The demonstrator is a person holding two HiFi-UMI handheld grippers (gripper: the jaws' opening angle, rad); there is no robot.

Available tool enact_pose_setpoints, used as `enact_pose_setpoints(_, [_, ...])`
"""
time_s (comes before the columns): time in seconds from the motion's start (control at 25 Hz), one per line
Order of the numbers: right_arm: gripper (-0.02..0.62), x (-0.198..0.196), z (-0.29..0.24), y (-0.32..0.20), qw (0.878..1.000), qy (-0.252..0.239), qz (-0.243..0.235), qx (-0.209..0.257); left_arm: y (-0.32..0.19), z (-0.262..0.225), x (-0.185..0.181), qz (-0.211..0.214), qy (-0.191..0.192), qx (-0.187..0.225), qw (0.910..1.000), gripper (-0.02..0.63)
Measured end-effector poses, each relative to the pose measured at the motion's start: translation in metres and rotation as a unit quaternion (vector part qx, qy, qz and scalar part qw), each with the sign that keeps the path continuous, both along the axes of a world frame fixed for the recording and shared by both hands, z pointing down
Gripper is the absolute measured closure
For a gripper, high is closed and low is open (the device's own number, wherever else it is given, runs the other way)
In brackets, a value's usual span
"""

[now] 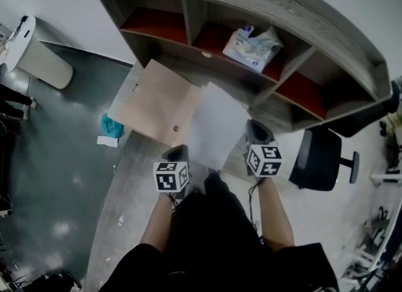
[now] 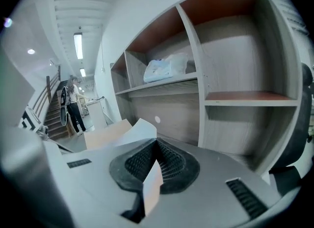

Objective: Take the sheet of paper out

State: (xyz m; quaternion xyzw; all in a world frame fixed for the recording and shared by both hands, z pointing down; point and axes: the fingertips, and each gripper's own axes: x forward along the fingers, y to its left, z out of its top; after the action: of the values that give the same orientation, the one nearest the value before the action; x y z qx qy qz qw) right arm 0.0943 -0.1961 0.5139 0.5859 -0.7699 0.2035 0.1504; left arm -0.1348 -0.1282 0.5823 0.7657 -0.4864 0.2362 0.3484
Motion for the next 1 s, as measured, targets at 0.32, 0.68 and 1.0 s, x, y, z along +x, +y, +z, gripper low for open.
enact_pose_setpoints(0.32, [0.580,-0.004,-0.049,0.040,0.998,0.035,0.019,0.056,0.022,-0.033,-0.003,0.010,-0.010,0.068,0.9976,0.561])
enact_pose_setpoints(0.68, [0.580,0.014,-0.087,0.066,0.994,0.058,0.038,0.088,0.041,-0.049,0.022,0.024,0.006,0.093,0.9953,0.561])
enact_pose_setpoints(1.0, [0.580,0.049,-0.097,0.071,0.993,0.072,0.037,0.091,0.036,-0.056,0.057,0.027,0.010,0.095,0.9951,0.563])
